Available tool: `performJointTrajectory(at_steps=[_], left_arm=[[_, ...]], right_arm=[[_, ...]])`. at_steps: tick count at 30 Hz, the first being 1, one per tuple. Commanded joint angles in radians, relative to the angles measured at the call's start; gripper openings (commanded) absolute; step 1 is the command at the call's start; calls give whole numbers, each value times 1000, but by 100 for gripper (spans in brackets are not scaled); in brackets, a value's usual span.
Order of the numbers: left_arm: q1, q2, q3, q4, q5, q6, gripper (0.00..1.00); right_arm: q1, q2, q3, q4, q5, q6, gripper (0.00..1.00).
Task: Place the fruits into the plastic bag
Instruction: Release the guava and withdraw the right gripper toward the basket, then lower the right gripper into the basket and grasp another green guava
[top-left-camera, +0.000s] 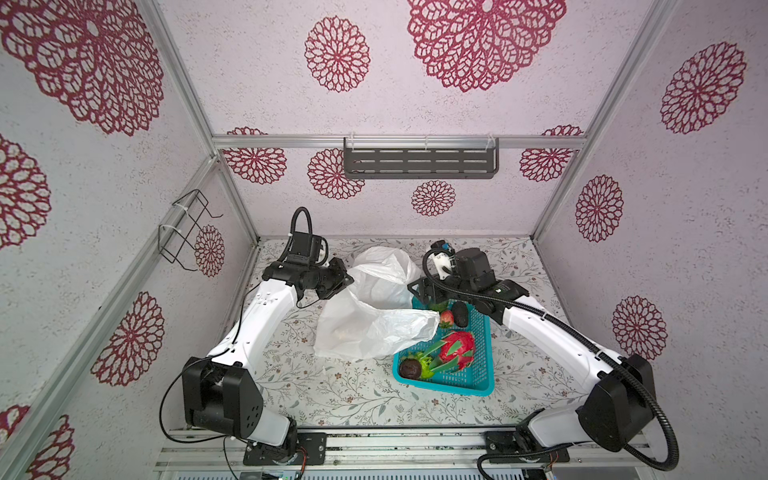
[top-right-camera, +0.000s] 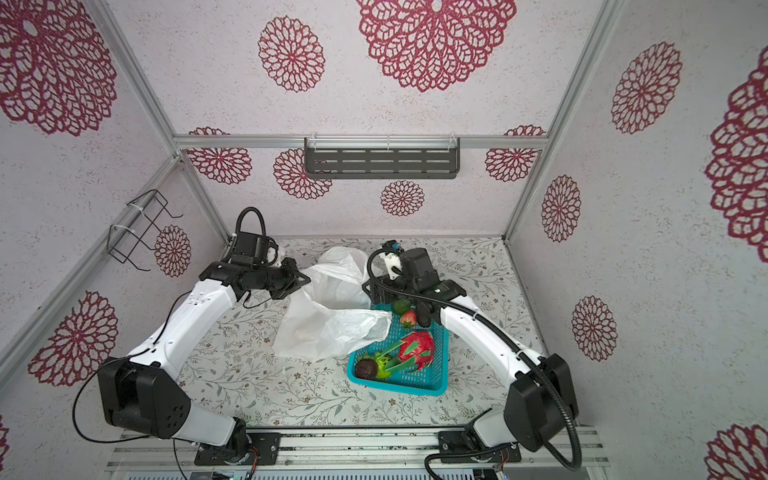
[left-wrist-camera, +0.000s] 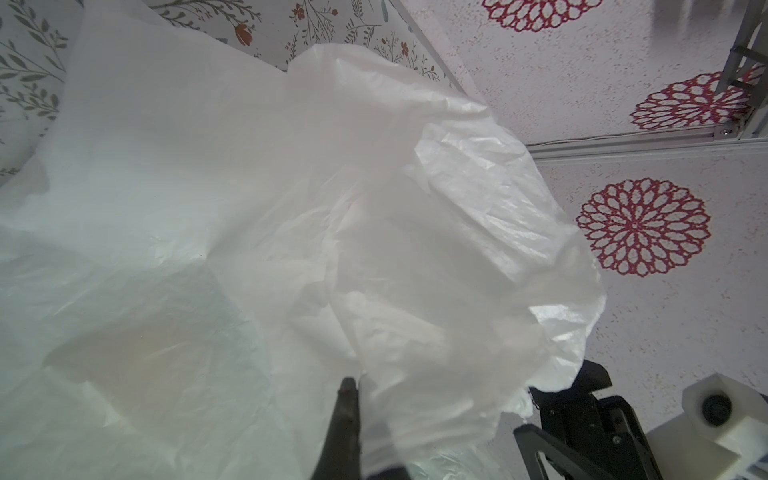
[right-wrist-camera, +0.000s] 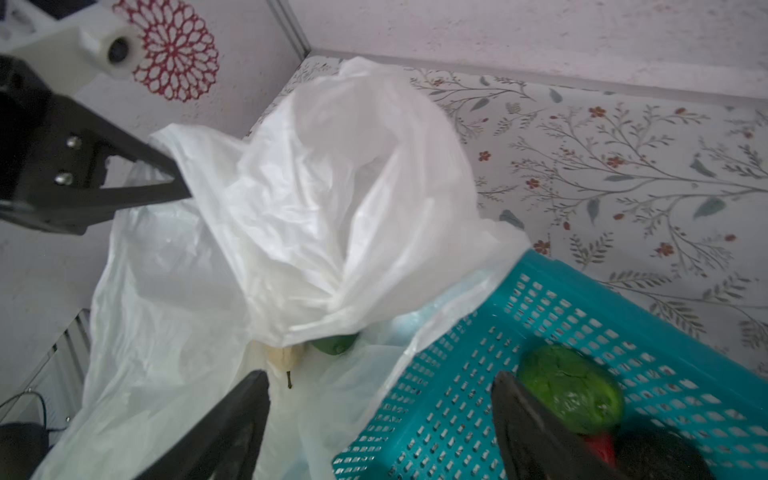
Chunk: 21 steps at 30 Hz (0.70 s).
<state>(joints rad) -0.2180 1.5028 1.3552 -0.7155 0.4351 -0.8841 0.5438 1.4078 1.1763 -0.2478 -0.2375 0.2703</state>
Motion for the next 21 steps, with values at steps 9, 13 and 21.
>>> performJointTrajectory(at_steps=[9,13,21], left_arm=[[-3,0,-16,24,-5,-4,0],[-3,0,-22,27,-5,-5,0],[-6,-1,-28,28,-7,-7,0]], right_arm=[[-117,28,-118,25,247,159,87],[-122,136,-97,19,212,149,85],[-125,291,-47,51,169,146,82]])
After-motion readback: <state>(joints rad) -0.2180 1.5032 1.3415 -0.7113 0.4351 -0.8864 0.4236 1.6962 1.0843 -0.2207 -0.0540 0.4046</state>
